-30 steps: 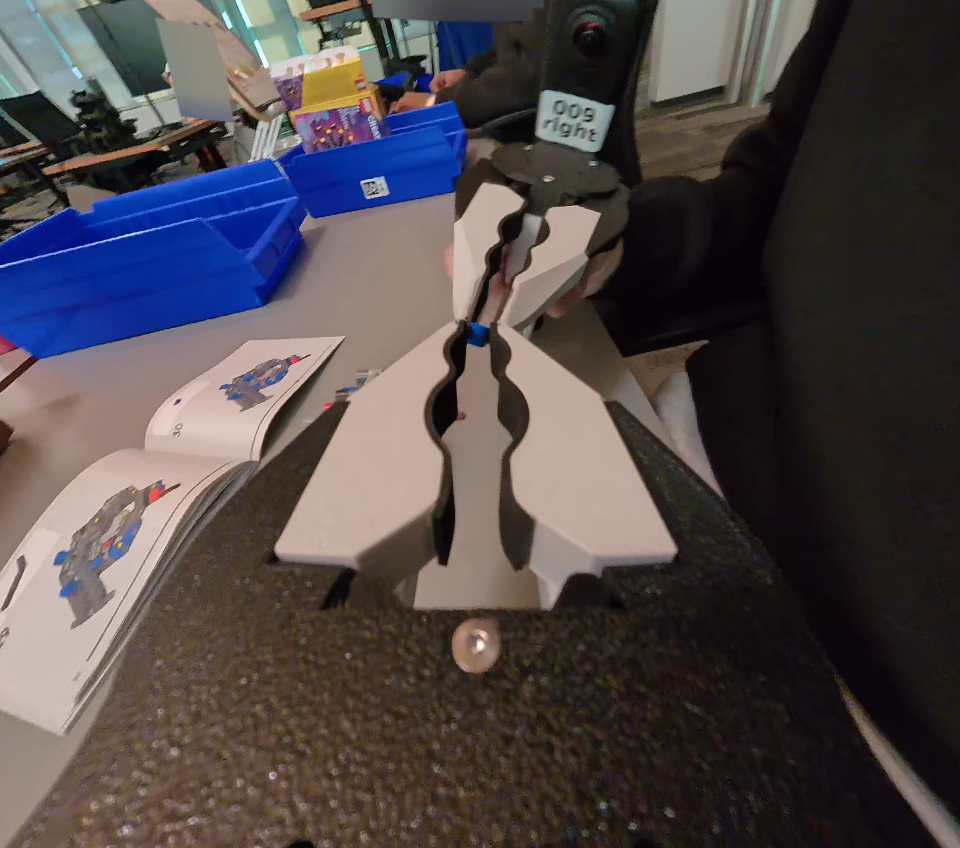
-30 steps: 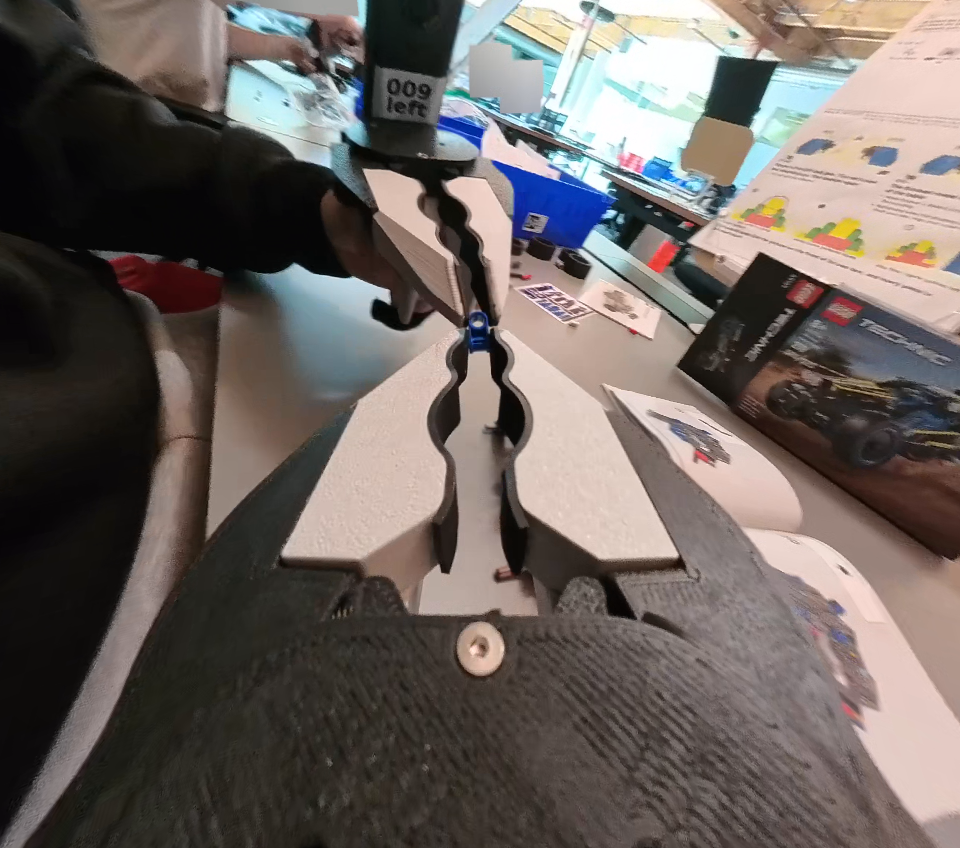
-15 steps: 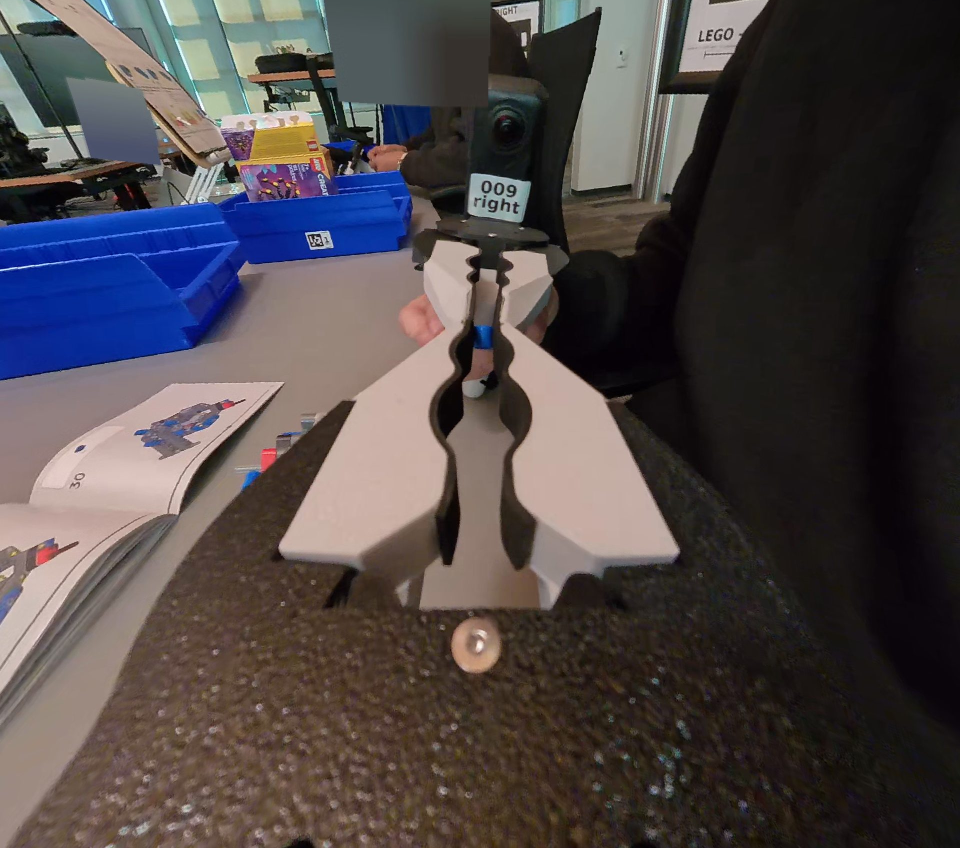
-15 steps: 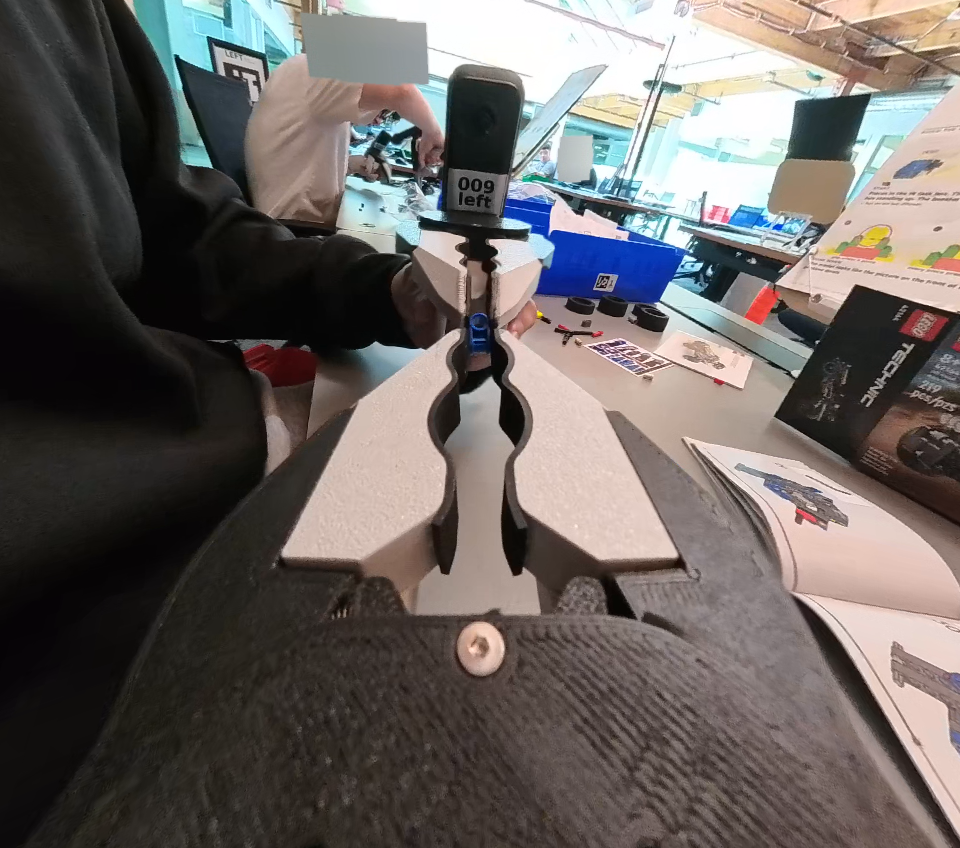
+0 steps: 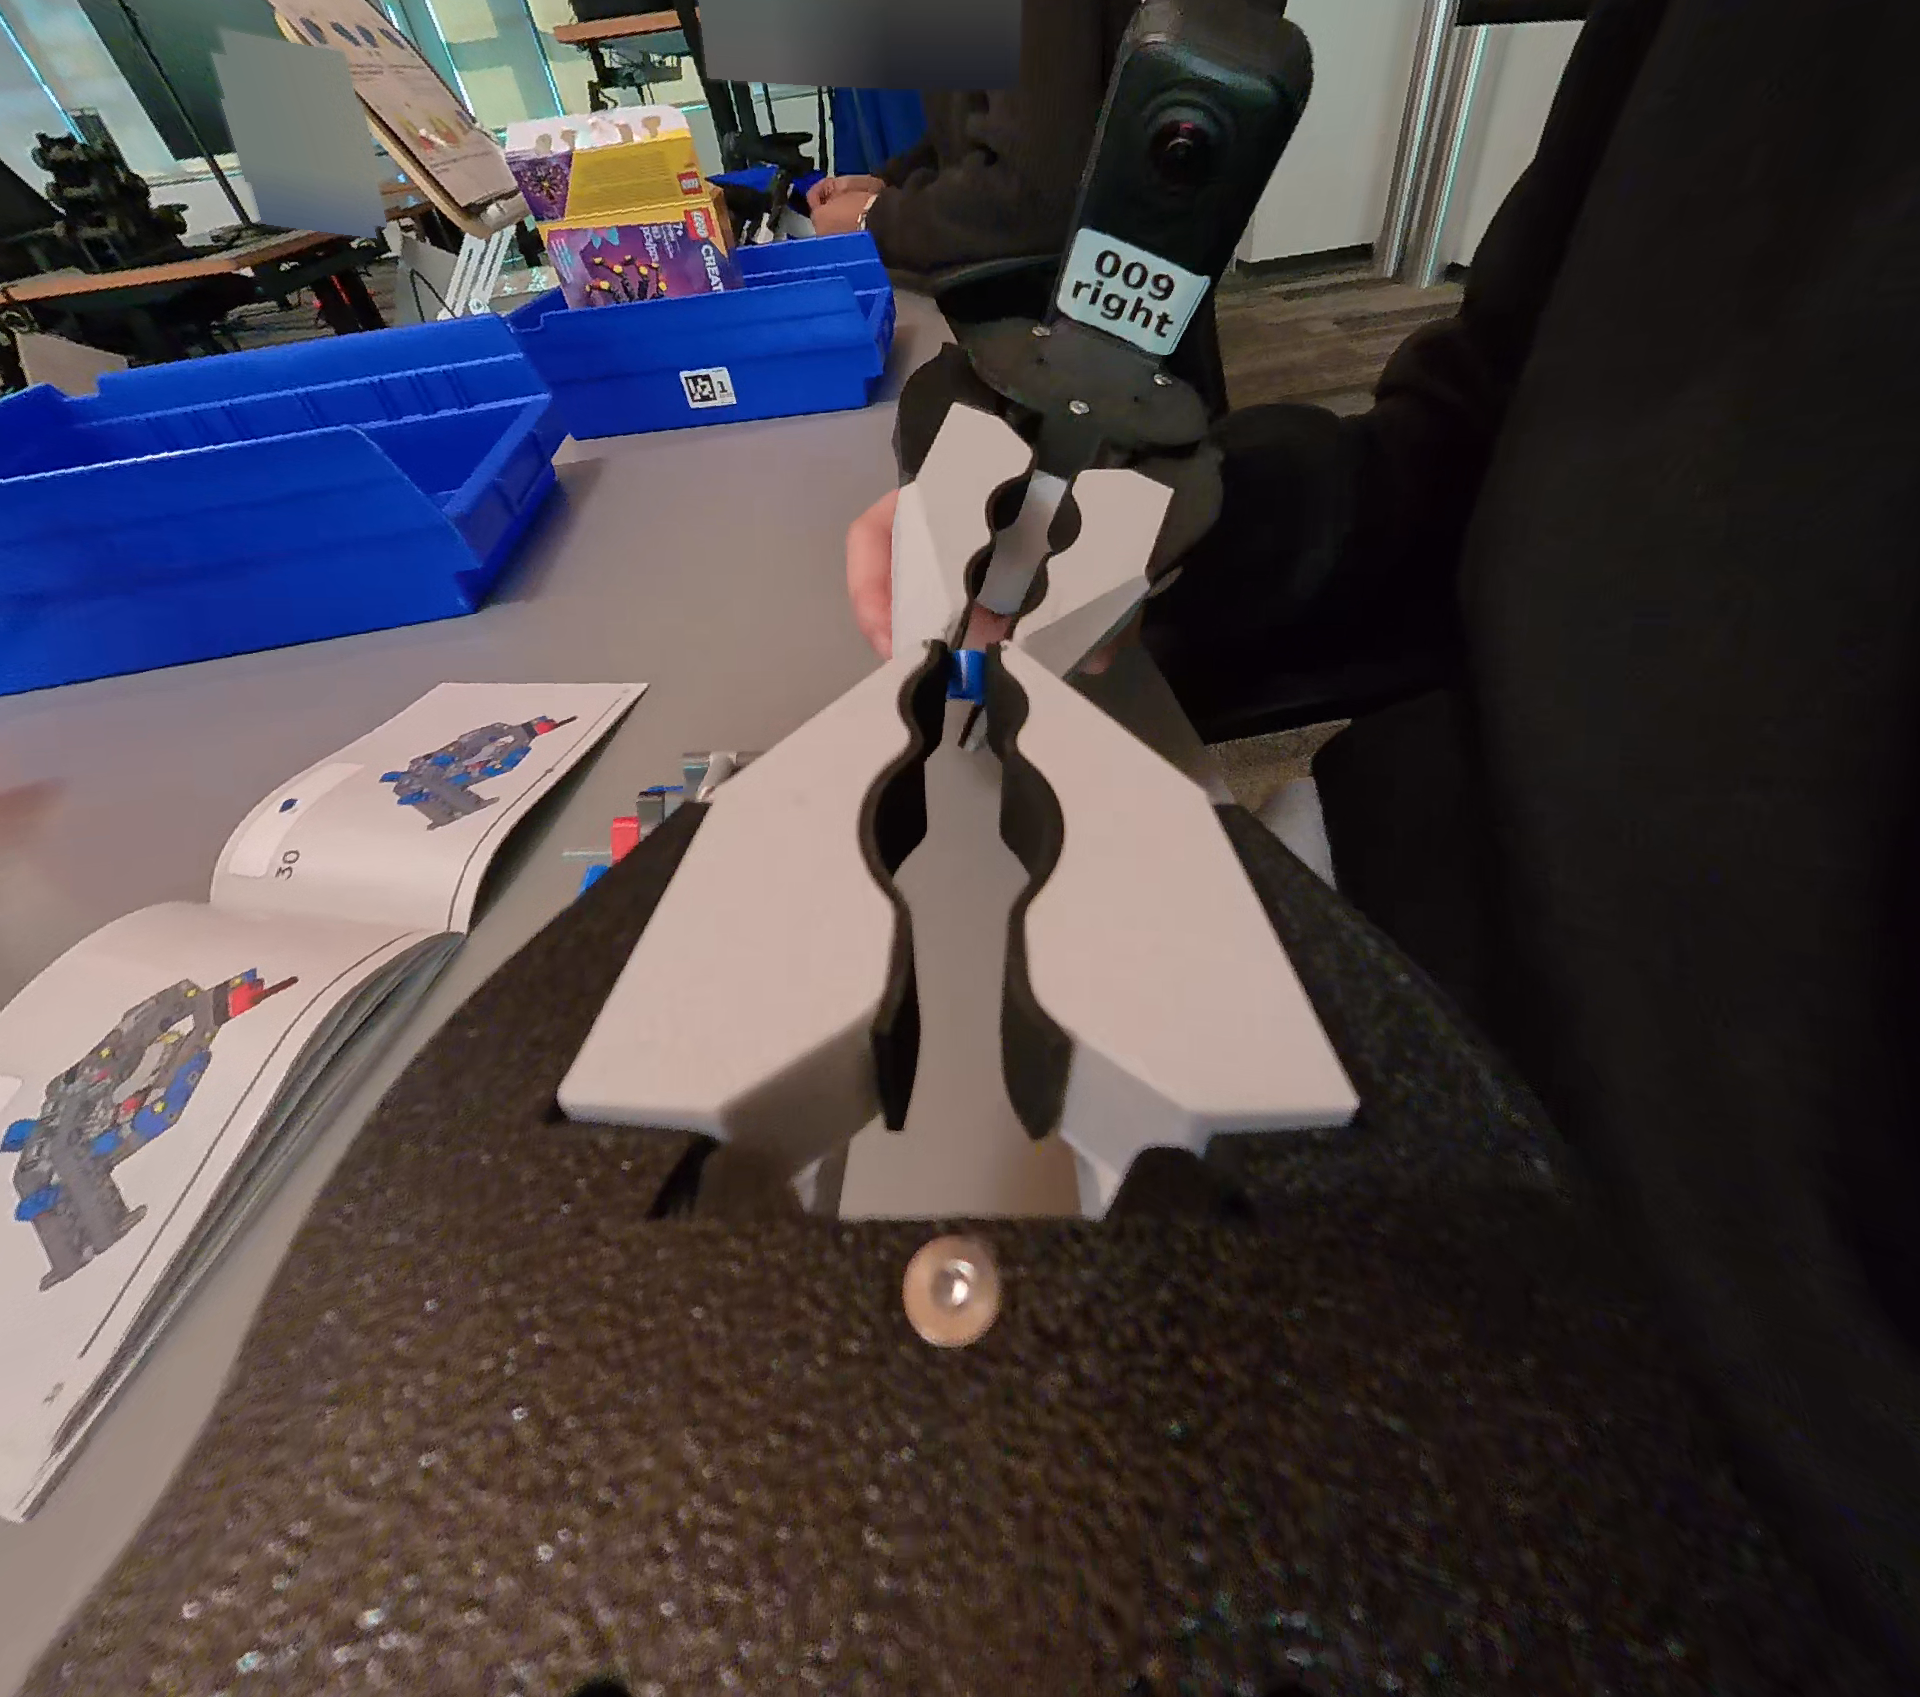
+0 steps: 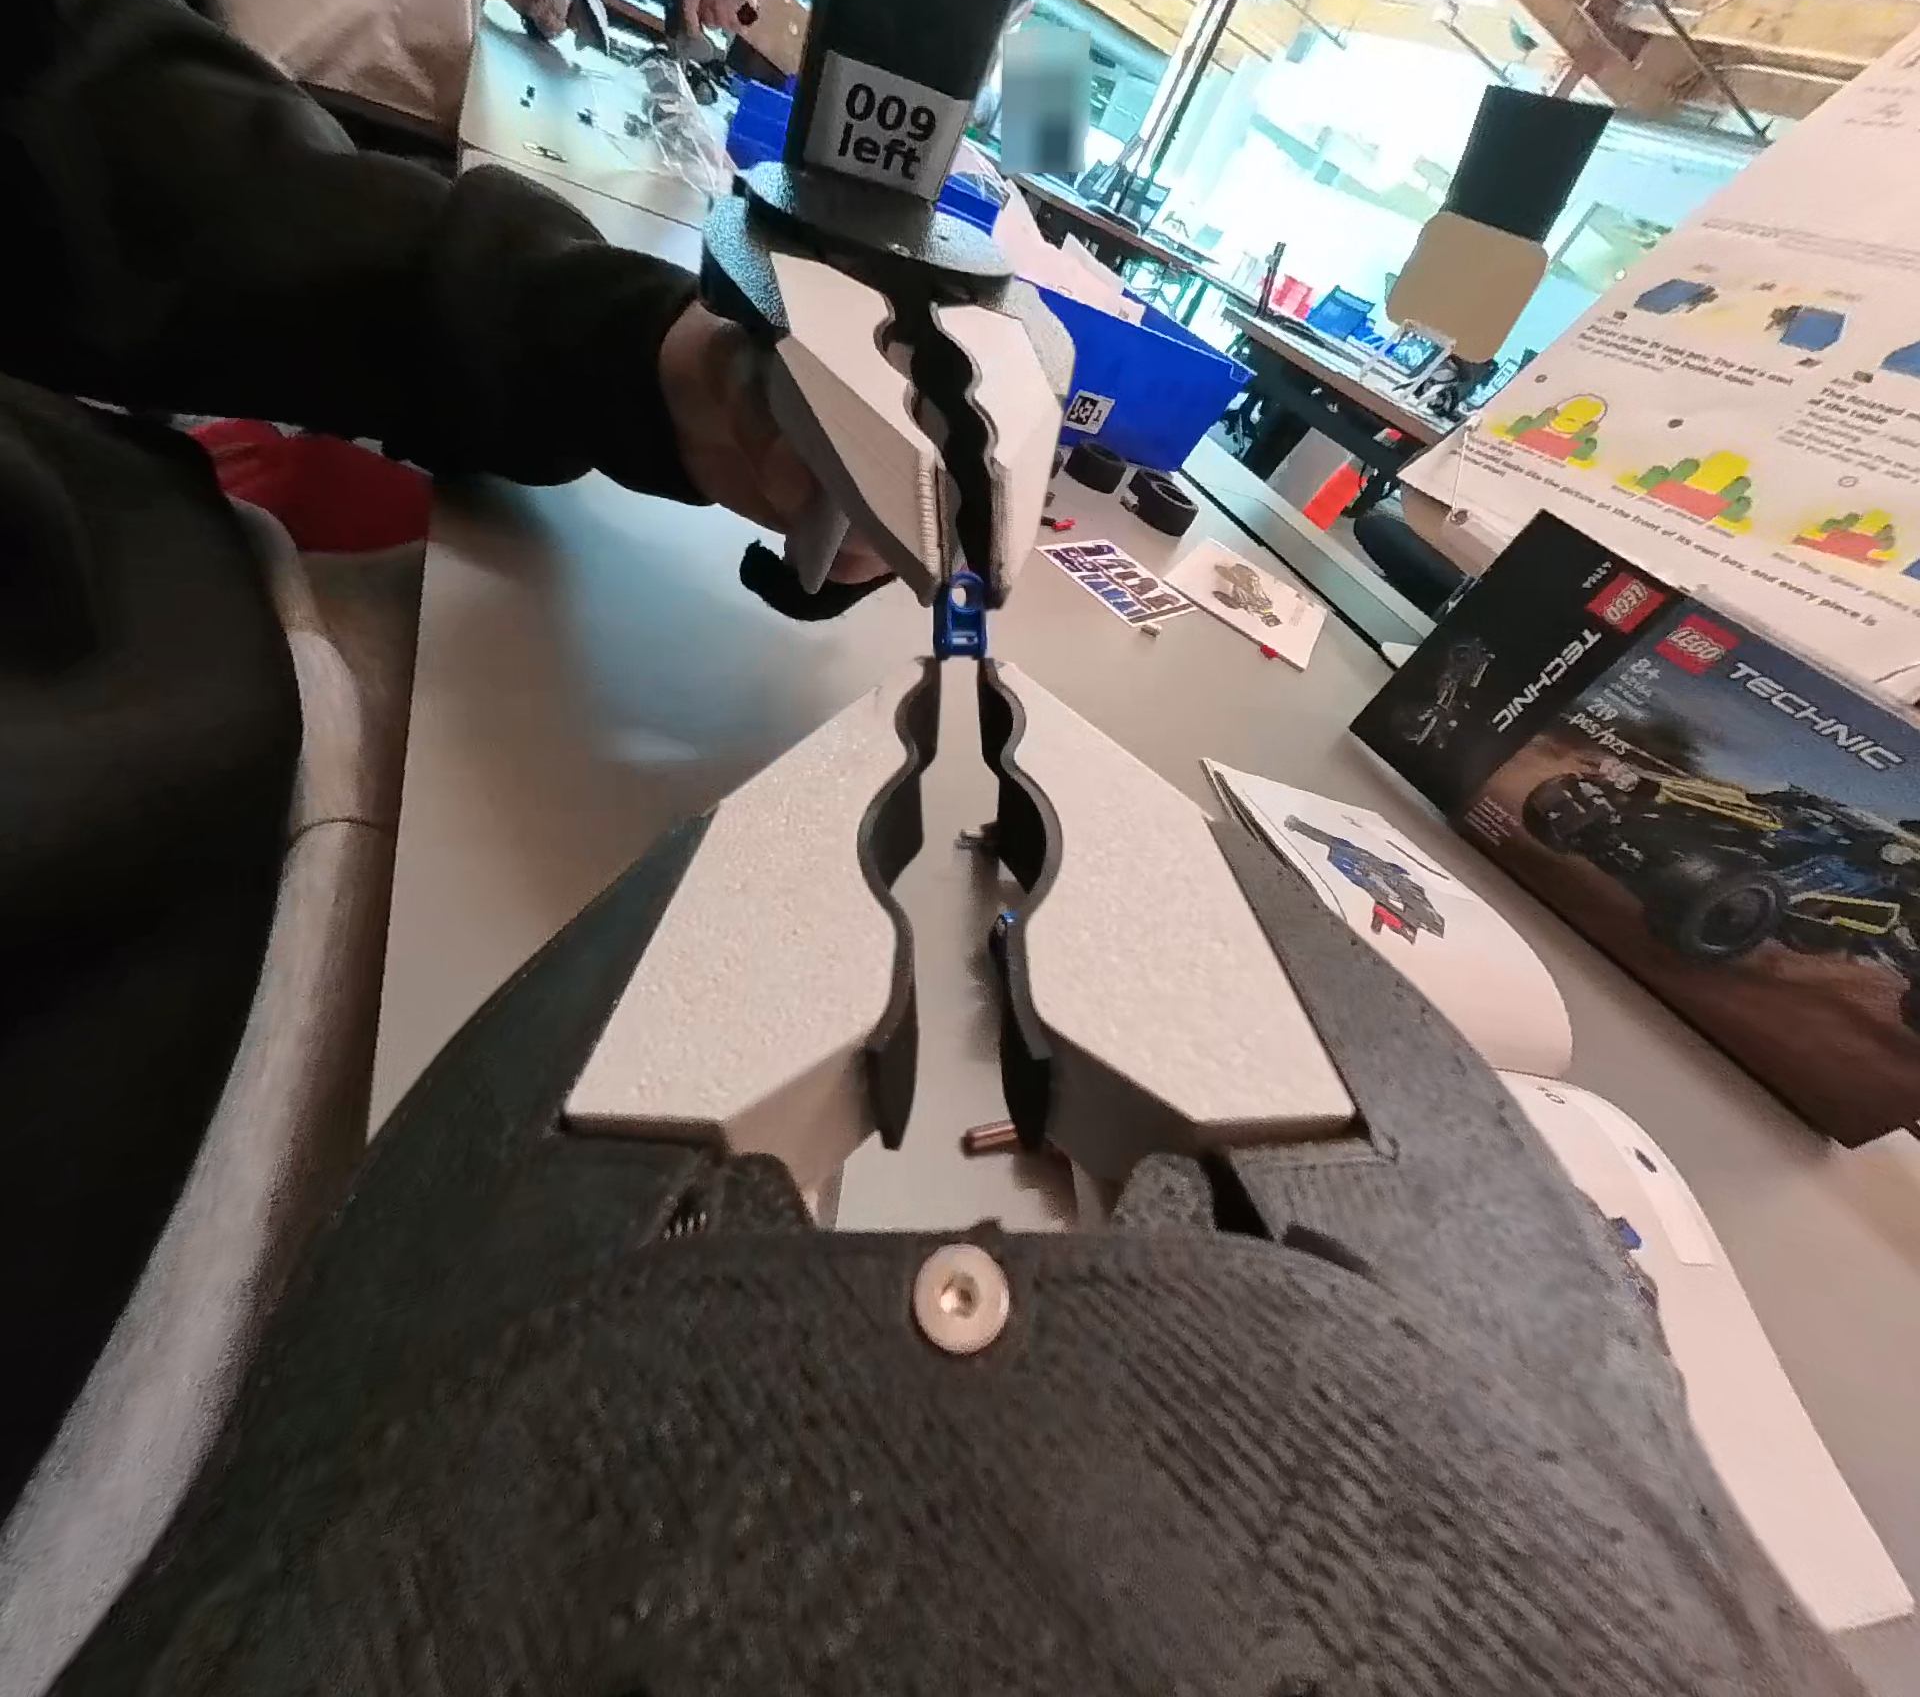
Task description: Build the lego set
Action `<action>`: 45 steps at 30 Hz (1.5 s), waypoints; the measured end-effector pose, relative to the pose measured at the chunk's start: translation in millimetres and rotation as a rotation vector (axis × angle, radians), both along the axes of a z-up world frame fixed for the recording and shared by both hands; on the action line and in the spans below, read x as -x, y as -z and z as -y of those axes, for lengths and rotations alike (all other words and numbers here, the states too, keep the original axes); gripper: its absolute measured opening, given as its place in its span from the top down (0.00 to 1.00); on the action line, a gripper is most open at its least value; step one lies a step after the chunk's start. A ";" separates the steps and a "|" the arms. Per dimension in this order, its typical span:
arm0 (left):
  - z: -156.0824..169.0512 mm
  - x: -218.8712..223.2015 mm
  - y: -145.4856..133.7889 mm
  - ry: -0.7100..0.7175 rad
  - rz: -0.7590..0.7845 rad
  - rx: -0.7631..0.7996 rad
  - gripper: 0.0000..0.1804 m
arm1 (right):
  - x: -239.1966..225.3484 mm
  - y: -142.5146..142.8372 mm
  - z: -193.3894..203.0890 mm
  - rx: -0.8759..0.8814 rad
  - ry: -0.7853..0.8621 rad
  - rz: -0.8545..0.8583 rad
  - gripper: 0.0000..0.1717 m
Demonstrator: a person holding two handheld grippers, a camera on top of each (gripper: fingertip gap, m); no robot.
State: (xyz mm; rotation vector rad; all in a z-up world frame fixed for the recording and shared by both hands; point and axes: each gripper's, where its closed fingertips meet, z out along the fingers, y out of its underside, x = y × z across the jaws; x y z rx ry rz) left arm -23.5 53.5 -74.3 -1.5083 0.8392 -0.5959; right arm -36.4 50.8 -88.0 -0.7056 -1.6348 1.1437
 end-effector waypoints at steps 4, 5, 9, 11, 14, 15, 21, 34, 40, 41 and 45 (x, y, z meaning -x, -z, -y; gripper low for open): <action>-0.4 -0.2 3.1 -0.005 -0.025 -0.006 0.98 | 2.1 3.5 -1.9 -0.035 0.011 0.029 1.00; -0.4 0.3 4.0 -0.008 -0.033 -0.007 0.98 | 2.6 4.7 -2.0 -0.042 0.014 0.035 1.00; 0.1 2.0 1.2 -0.009 -0.031 -0.015 0.98 | 3.7 1.4 -1.9 -0.039 0.032 -0.003 0.99; 0.2 2.2 1.1 -0.006 -0.031 -0.014 0.98 | 3.9 3.1 1.4 0.002 0.002 0.026 0.91; -0.4 0.6 4.9 -0.003 -0.052 -0.007 0.98 | 4.1 4.0 2.9 -0.005 -0.007 0.034 0.90; -0.3 0.0 6.0 0.000 -0.059 -0.006 0.98 | 4.1 3.3 3.0 -0.023 0.001 0.025 0.92; -0.3 0.7 10.2 0.000 -0.119 -0.035 0.98 | 6.1 7.1 1.4 -0.091 0.051 0.035 0.96; -9.1 9.5 22.0 -0.115 -0.234 -0.005 0.98 | 7.2 15.1 -8.6 -0.111 0.080 0.083 0.95; -13.9 31.9 34.4 -0.101 -0.309 0.014 0.98 | 17.9 3.0 -59.8 -0.051 0.042 0.298 0.63; -16.4 33.3 36.2 -0.097 -0.321 0.020 0.98 | 24.1 8.0 -62.0 -0.036 0.001 0.350 0.59; -21.6 30.6 39.9 -0.050 -0.321 0.044 0.98 | 42.5 38.7 -61.5 0.007 -0.123 0.530 0.50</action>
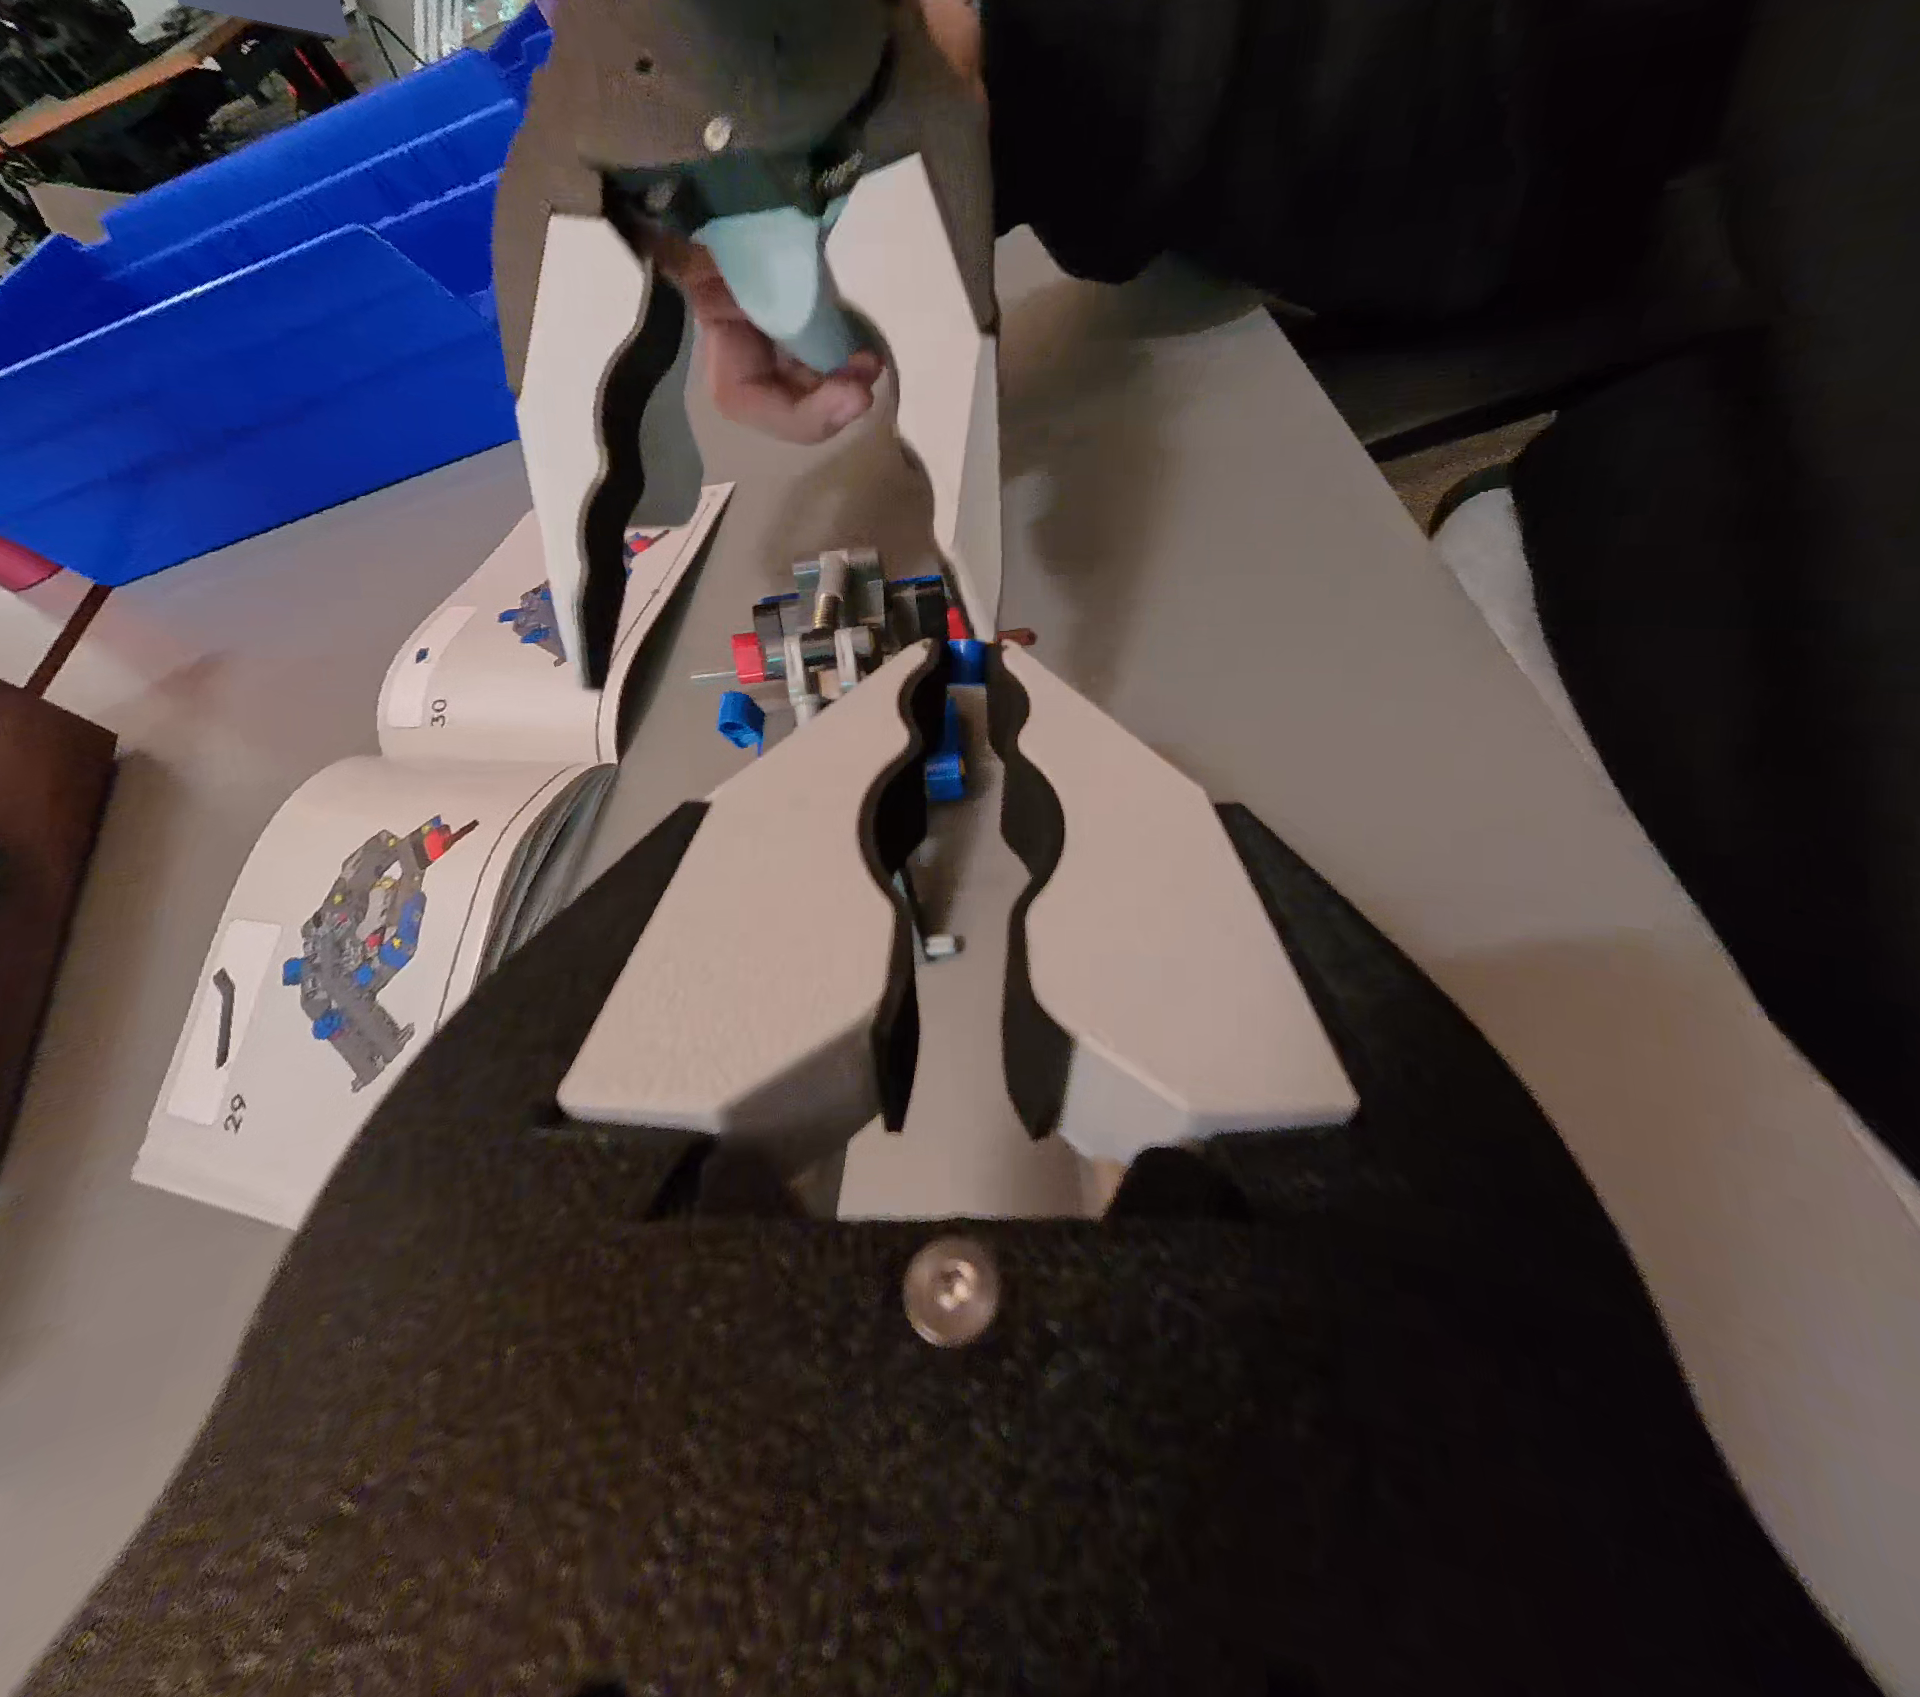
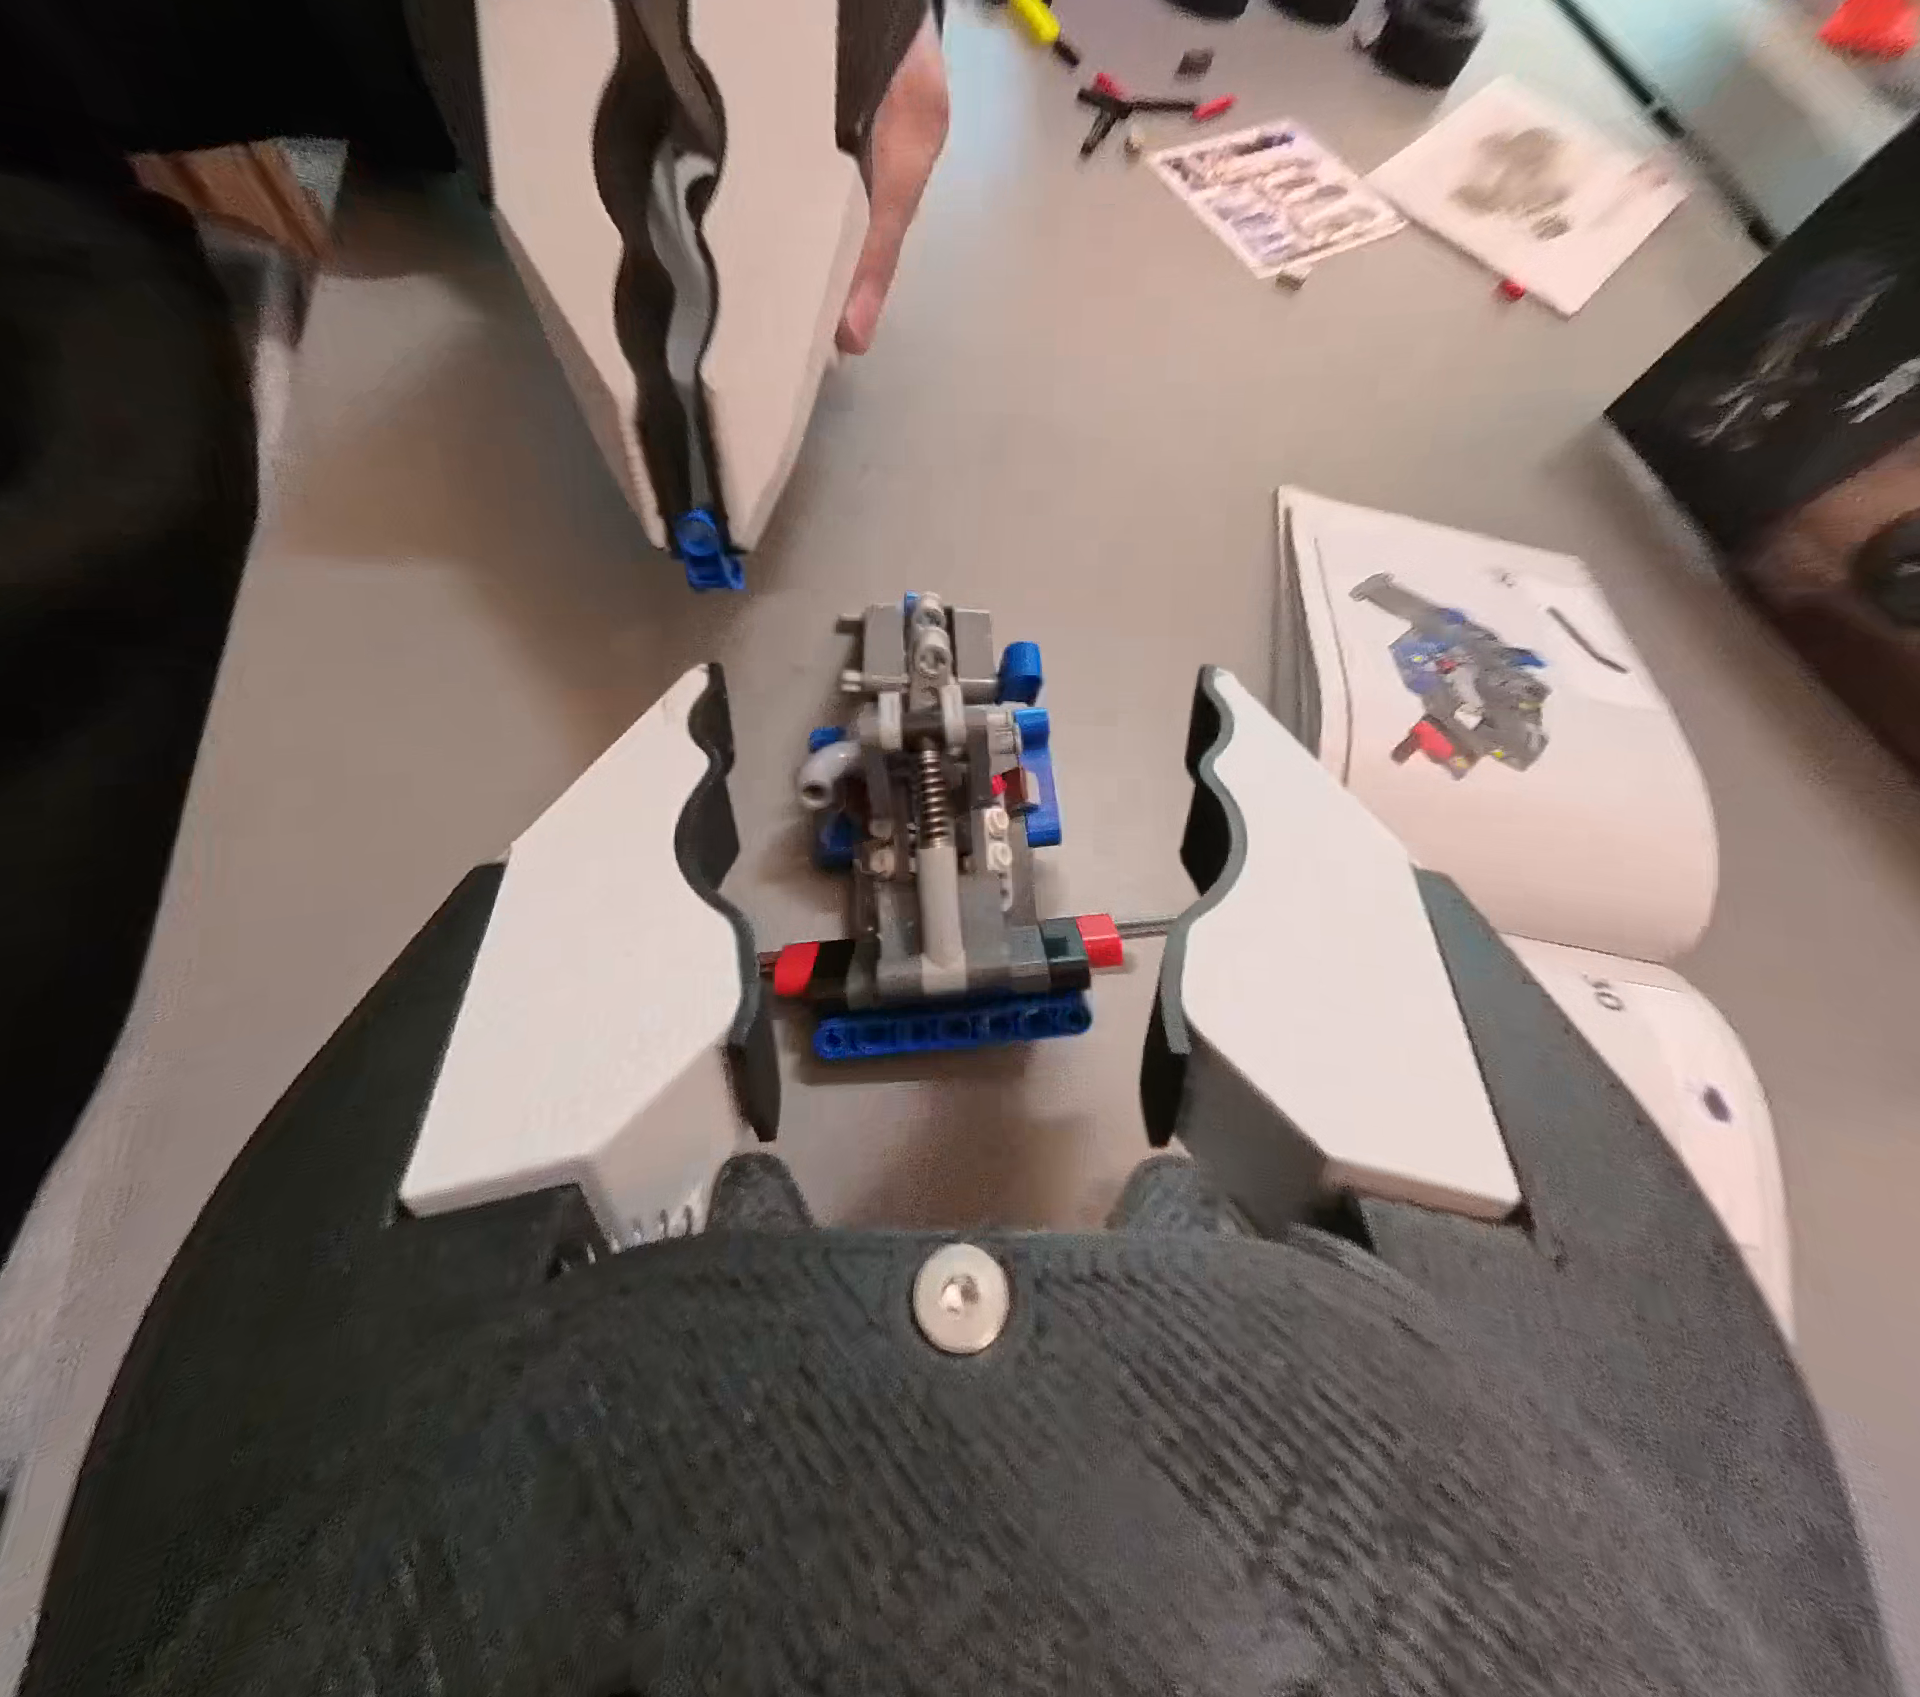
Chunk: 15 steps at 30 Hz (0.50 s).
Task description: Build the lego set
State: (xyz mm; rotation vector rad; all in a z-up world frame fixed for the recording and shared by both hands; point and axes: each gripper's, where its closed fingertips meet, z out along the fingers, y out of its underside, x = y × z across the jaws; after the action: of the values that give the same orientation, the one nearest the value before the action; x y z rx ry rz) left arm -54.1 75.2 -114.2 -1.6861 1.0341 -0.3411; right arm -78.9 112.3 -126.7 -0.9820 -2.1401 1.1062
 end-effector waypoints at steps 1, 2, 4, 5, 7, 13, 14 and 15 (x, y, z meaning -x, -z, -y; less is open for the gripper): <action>-1.4 0.5 1.8 0.002 -0.005 0.005 0.98 | 2.4 6.3 -1.4 -0.006 -0.008 0.023 0.50; -2.9 1.0 3.5 0.002 -0.009 0.006 0.98 | 4.3 9.9 -2.9 -0.007 -0.009 0.030 0.49; -4.6 1.2 6.1 0.006 -0.009 0.012 0.98 | 6.3 11.8 -1.7 0.025 -0.025 0.018 0.50; -4.6 0.6 7.2 0.015 -0.009 0.016 0.98 | 7.0 13.4 -1.1 0.033 -0.033 0.014 0.50; -6.1 0.5 10.5 0.022 -0.022 0.019 0.98 | 7.7 16.0 3.5 0.048 -0.066 0.006 0.53; -13.4 1.9 15.6 0.013 -0.064 0.000 0.98 | 3.4 24.0 14.0 0.030 -0.102 -0.016 0.61; -13.8 1.7 15.6 0.016 -0.064 0.002 0.98 | 3.0 25.5 13.7 0.023 -0.096 -0.019 0.62; -14.8 2.6 16.1 0.012 -0.069 0.003 0.98 | 3.1 25.4 13.0 0.015 -0.086 -0.025 0.63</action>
State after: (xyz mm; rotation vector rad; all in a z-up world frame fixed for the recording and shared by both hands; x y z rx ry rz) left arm -56.8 90.0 -130.4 -1.7052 1.0952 -0.2946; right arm -82.0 99.3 -152.1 -0.8861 -2.1746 1.1710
